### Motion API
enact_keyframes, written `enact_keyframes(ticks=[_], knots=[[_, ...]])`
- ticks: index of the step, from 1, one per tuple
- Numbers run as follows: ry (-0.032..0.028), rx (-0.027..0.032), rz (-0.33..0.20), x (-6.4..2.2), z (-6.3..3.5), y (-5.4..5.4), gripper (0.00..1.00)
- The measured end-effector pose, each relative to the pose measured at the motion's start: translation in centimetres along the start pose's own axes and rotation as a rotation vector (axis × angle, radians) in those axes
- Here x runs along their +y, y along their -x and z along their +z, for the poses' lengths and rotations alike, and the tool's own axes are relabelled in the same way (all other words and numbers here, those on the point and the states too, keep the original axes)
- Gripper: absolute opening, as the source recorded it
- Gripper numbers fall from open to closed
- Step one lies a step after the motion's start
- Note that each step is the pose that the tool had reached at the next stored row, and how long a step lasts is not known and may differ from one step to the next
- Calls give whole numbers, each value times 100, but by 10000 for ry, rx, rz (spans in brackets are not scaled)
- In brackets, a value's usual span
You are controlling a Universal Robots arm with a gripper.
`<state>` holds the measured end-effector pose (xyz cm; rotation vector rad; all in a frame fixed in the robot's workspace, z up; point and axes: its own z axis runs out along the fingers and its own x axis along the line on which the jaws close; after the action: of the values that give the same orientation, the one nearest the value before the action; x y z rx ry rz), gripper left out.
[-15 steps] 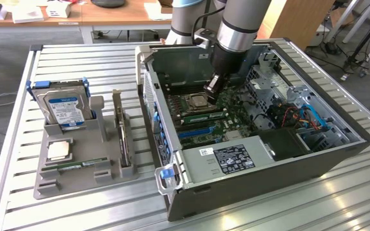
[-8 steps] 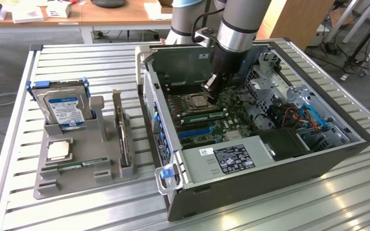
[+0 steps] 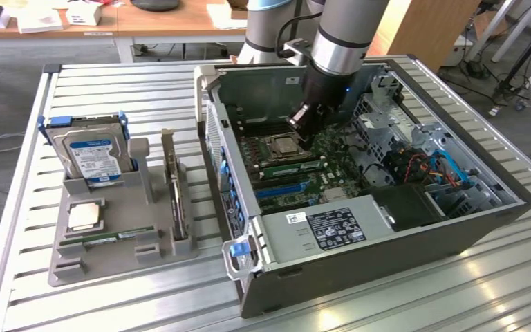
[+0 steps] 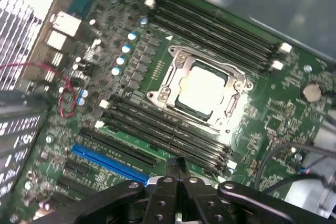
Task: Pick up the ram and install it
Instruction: 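Press down the ram until it locks into place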
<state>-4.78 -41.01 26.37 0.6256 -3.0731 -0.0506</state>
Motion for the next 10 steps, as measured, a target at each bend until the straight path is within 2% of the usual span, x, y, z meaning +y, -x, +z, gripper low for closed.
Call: enact_keyframes(ticks=[10], knots=[[-3, -60, 1831, 0, 3, 0, 11]])
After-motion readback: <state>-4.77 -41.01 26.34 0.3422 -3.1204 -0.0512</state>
